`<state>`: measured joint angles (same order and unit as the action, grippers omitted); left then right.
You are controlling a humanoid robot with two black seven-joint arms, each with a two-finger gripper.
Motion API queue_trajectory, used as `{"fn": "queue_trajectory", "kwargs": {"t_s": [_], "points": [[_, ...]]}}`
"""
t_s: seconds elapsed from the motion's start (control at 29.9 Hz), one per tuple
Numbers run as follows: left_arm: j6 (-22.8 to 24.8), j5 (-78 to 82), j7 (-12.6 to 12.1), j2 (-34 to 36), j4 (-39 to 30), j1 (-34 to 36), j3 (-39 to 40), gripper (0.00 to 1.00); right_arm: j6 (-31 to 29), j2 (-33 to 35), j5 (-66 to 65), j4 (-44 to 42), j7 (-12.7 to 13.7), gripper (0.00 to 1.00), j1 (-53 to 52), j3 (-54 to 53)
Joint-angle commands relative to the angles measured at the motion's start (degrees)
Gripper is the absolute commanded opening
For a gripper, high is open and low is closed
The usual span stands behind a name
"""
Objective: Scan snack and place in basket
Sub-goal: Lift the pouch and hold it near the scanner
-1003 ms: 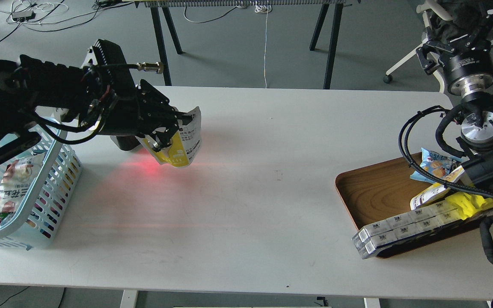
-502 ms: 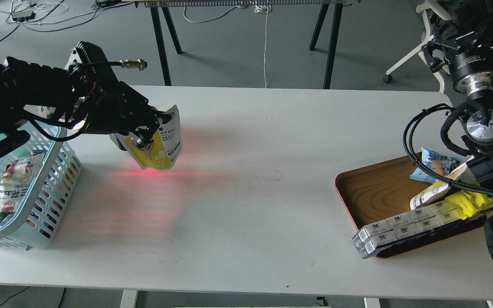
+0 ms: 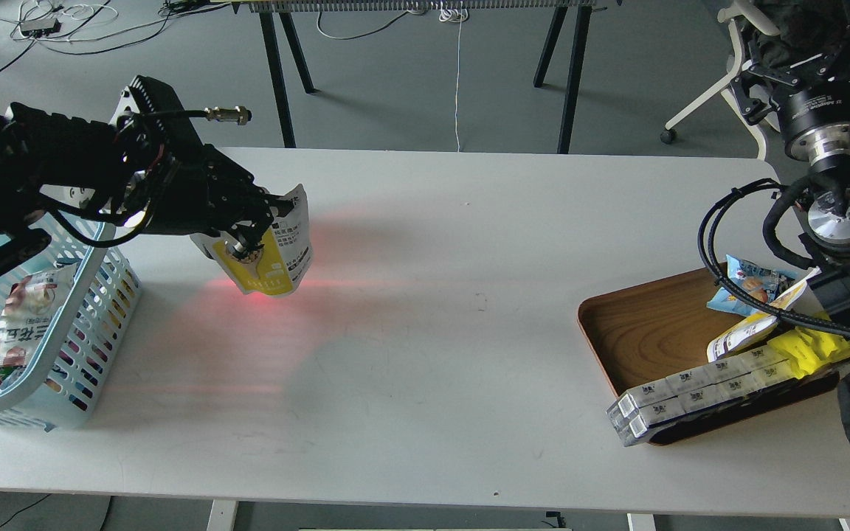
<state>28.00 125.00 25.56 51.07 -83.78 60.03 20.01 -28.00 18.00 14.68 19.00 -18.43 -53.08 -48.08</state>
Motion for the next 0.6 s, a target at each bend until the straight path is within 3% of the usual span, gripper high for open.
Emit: {"fn": "queue_trajectory", "kwargs": {"t_s": [0.0,0.57], "points": [[0.0,0.0,0.1,0.0,-0.1,0.0,0.0,0.00,0.0,-0.1,0.0,0.0,0.0,0.99,0.0,-0.1],[0.0,0.0,1.9,4.2,-0.9,0.3,0.5,0.00,0.0,-0.2,0.0,0.0,-0.1,0.99,0.0,0.0]]}}
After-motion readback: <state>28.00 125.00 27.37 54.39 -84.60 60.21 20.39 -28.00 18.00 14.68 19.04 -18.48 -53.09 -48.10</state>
